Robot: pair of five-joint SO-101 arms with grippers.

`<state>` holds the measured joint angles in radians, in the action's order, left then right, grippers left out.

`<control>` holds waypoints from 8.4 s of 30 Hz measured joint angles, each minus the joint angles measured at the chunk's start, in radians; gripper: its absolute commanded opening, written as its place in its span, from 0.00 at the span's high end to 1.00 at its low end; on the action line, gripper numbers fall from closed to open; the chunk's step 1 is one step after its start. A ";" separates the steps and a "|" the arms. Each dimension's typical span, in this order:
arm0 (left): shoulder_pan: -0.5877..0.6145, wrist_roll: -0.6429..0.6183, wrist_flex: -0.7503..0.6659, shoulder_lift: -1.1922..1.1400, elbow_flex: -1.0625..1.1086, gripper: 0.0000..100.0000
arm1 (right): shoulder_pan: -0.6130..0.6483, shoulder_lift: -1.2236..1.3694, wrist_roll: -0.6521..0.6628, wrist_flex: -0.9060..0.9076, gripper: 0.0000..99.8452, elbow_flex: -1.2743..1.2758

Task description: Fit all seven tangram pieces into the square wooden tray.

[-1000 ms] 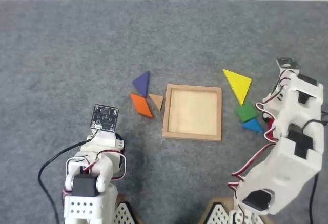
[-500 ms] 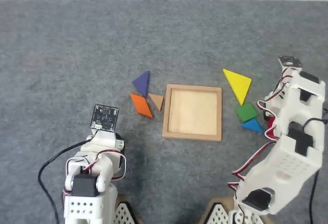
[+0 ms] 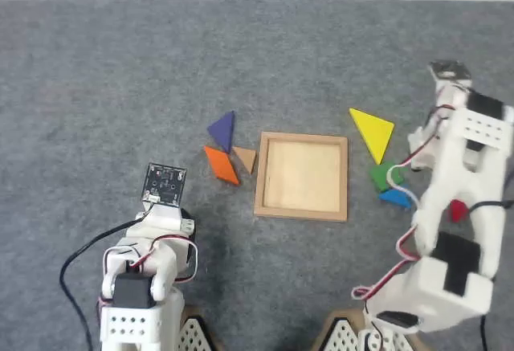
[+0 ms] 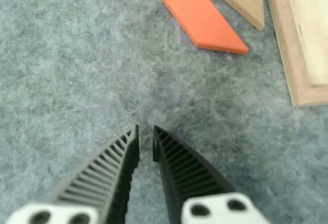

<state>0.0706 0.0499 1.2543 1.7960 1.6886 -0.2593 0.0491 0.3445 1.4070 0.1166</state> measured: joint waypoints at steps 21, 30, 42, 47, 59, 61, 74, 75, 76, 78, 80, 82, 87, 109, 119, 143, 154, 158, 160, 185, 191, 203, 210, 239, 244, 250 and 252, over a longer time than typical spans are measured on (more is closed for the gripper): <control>0.000 0.000 0.000 0.000 0.000 0.95 | -0.195 0.407 0.110 -0.152 0.67 -0.166; 0.000 0.000 0.000 0.000 0.000 0.95 | -0.230 0.574 0.115 -0.152 0.68 -0.325; 0.000 0.000 0.000 0.000 0.000 0.95 | -0.256 0.611 0.146 -0.104 0.68 -0.377; 0.000 0.000 0.000 0.000 0.000 0.95 | -0.276 0.611 0.147 -0.069 0.68 -0.381; 0.000 0.000 0.000 0.000 0.000 0.95 | -0.293 0.611 0.147 -0.049 0.72 -0.371; 0.000 0.000 0.000 0.000 0.000 0.95 | -0.296 0.597 0.147 -0.049 0.72 -0.350; 0.000 0.000 0.000 0.000 0.000 0.95 | -0.311 0.585 0.146 -0.051 0.77 -0.308; 0.000 0.000 0.000 0.000 0.000 0.95 | -0.316 0.585 0.141 -0.051 0.77 -0.308; 0.000 0.000 0.000 0.000 0.000 0.95 | -0.316 0.585 0.133 -0.051 0.77 -0.308; 0.000 0.000 0.000 0.000 0.000 0.95 | -0.316 0.583 0.118 -0.051 0.77 -0.308; 0.000 0.000 0.000 0.000 0.000 0.95 | -0.316 0.583 0.112 -0.051 0.77 -0.308; 0.000 0.000 0.000 0.000 0.000 0.95 | -0.316 0.578 0.112 -0.044 0.77 -0.308; 0.000 0.000 0.000 0.000 0.000 0.95 | -0.325 0.497 0.075 0.021 0.72 -0.262; 0.000 0.000 0.000 0.000 0.000 0.95 | -0.333 -0.012 -0.081 -0.345 0.66 0.391; 0.000 0.000 0.000 0.000 0.000 0.95 | -0.333 0.233 -0.107 -0.339 0.67 0.236; 0.000 0.000 0.000 0.000 0.000 0.95 | -0.333 0.215 -0.107 -0.255 0.77 0.187; 0.000 0.000 0.000 0.000 0.000 0.95 | -0.189 -0.003 -0.170 -0.127 0.77 0.189; 0.000 0.000 0.000 0.000 0.000 0.95 | -0.063 -0.064 -0.207 -0.118 0.77 0.189; 0.000 0.000 0.000 0.000 0.000 0.95 | 0.015 -0.081 -0.224 -0.110 0.77 0.186; 0.000 0.000 0.000 0.000 0.000 0.95 | 0.724 0.390 -0.684 0.014 0.77 -0.313; 0.000 0.000 0.000 0.000 0.000 0.95 | 0.756 0.402 -0.690 0.014 0.77 -0.316; 0.000 0.000 0.000 0.000 0.000 0.95 | 0.789 0.402 -0.690 0.014 0.77 -0.316; 0.000 0.000 0.000 0.000 0.000 0.95 | 0.787 0.402 -0.690 0.014 0.77 -0.316; 0.000 0.000 0.000 0.000 0.000 0.95 | 0.818 0.376 -0.563 -0.044 0.84 -0.262; 0.000 0.000 0.000 0.000 0.000 0.95 | 0.721 0.227 -0.560 -0.178 0.96 -0.089; 0.000 0.000 0.000 0.000 0.000 0.95 | 0.695 0.034 -0.474 -0.499 0.96 0.279; 0.000 0.000 0.000 0.000 0.000 0.95 | 0.687 0.023 -0.460 -0.546 0.96 0.322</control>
<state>0.0706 0.0499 1.2543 1.7960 1.6886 0.4281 0.0721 -0.1158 0.8608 0.4388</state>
